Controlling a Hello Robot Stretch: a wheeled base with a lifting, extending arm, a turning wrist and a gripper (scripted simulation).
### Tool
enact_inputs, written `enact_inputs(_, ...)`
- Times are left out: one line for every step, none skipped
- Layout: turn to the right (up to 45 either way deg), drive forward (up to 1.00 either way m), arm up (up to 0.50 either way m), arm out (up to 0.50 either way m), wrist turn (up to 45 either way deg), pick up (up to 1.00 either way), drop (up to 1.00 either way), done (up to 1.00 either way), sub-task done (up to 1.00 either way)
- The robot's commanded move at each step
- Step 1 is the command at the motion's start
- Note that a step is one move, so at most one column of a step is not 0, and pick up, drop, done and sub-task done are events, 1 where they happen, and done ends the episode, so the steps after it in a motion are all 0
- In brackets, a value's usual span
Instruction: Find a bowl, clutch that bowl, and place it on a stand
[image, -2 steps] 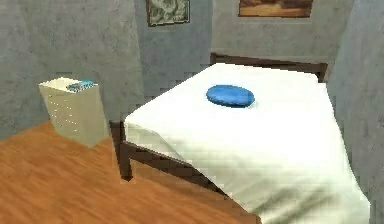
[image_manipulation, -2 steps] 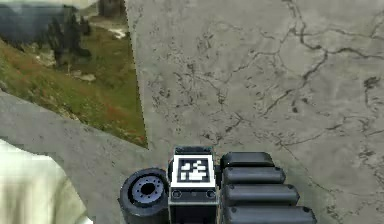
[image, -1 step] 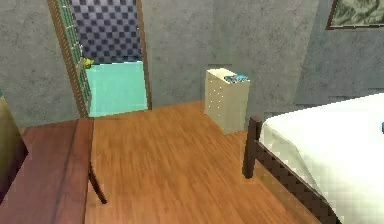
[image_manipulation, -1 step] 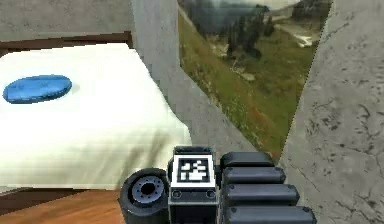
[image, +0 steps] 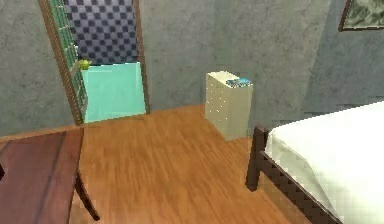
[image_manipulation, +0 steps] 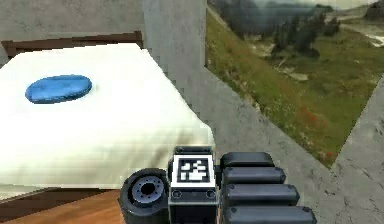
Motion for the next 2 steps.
enact_inputs(21.0, 0.00, 0.00, 0.00, 0.0, 0.00, 0.00, 0.00, 0.00)
enact_inputs(0.0, 0.40, 0.00, 0.00, 0.0, 0.00, 0.00, 0.00, 0.00)
